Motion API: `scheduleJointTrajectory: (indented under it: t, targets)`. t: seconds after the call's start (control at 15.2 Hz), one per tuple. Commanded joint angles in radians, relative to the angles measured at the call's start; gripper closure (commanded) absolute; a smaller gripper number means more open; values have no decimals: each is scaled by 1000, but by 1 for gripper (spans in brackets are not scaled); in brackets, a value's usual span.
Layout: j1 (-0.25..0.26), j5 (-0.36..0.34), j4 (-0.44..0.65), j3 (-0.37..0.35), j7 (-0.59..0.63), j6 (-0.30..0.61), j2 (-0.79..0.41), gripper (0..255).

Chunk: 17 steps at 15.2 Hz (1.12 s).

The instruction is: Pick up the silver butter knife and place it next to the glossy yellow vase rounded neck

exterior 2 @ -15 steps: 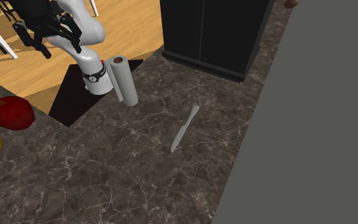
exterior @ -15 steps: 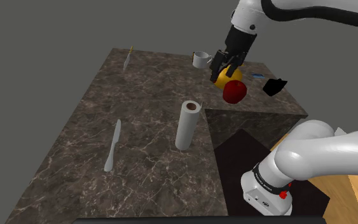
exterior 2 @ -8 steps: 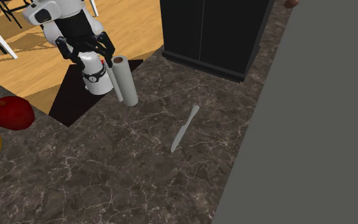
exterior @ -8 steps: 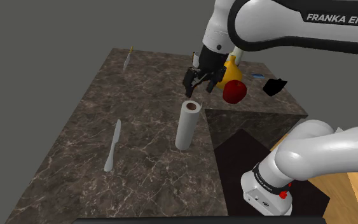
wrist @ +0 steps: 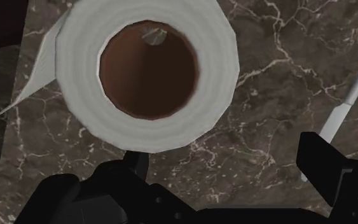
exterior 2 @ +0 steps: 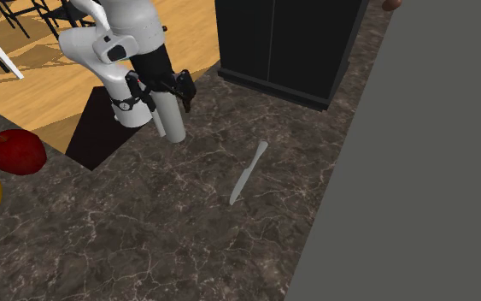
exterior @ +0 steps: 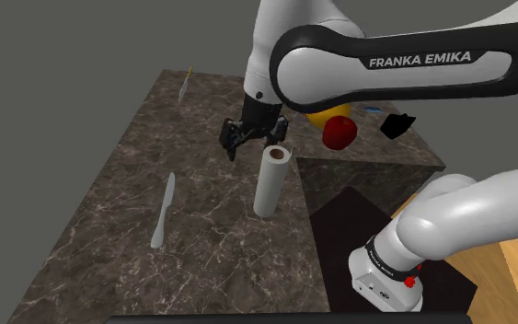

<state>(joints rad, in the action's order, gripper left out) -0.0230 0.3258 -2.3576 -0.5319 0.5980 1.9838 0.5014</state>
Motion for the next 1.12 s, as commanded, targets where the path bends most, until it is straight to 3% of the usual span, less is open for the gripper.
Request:
scheduleJointTrajectory:
  t: [0.0,0.33,0.59,0.79,1.06]
  targets:
    - [-15,-6,21,-60,83,52,-66,0]
    - [-71,-99,120,-206,309,156,-268,0]
    - [-101,-270,225,-303,540,216,-477,0]
    - [-65,-438,324,-316,726,230,-653,0]
    - [49,-599,471,-255,907,214,-847,0]
